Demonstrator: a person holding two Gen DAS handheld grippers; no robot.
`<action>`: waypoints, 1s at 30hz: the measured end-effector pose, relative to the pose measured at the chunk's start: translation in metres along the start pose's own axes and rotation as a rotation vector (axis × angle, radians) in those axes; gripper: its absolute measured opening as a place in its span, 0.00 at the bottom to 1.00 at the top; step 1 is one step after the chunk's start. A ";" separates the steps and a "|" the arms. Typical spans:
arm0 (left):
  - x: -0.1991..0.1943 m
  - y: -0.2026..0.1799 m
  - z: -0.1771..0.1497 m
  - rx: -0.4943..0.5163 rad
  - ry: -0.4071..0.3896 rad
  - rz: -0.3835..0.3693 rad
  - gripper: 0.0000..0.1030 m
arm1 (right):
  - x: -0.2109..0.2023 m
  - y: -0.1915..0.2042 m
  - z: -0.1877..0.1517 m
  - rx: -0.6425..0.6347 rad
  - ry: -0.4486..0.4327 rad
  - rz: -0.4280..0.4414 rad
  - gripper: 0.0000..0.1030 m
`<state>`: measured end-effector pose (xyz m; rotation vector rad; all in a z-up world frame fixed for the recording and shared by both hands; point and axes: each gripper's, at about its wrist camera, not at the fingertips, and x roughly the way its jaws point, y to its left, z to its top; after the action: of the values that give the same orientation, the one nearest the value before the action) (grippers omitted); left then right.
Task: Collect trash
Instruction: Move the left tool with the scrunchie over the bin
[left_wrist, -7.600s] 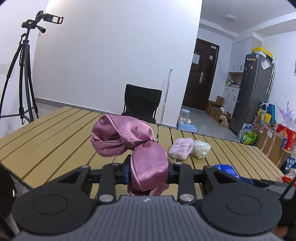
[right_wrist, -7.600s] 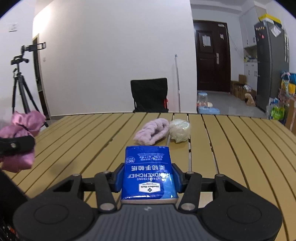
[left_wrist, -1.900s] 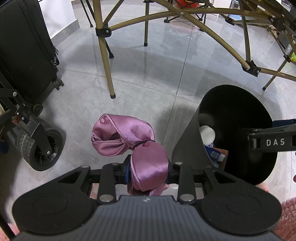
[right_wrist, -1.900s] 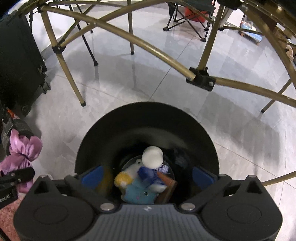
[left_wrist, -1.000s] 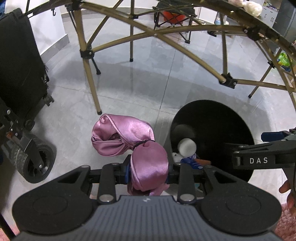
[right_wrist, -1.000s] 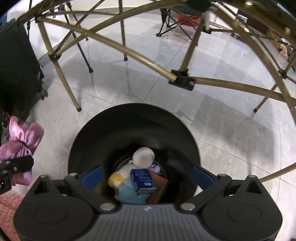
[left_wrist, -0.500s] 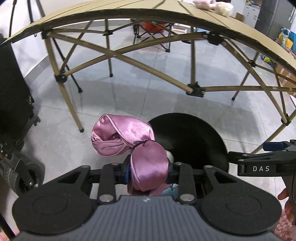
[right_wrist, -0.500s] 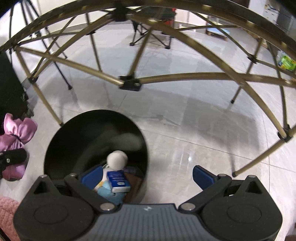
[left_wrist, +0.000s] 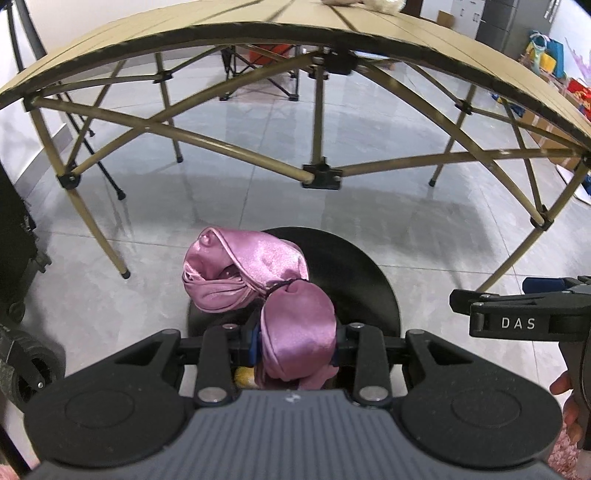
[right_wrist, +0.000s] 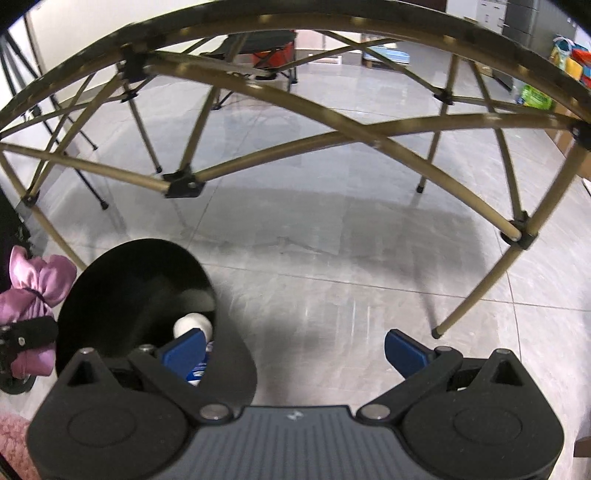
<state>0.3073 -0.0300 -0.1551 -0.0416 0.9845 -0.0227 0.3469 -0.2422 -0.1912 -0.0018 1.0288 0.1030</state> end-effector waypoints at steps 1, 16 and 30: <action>0.001 -0.003 0.000 0.004 0.003 -0.001 0.31 | 0.000 -0.004 -0.001 0.008 -0.001 -0.004 1.00; 0.038 -0.025 0.004 -0.011 0.097 0.027 0.31 | 0.004 -0.047 -0.012 0.094 0.000 -0.047 1.00; 0.072 -0.023 0.004 -0.104 0.195 0.055 0.31 | 0.009 -0.074 -0.023 0.155 0.021 -0.081 1.00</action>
<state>0.3509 -0.0556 -0.2119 -0.1092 1.1813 0.0764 0.3383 -0.3159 -0.2137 0.0963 1.0539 -0.0509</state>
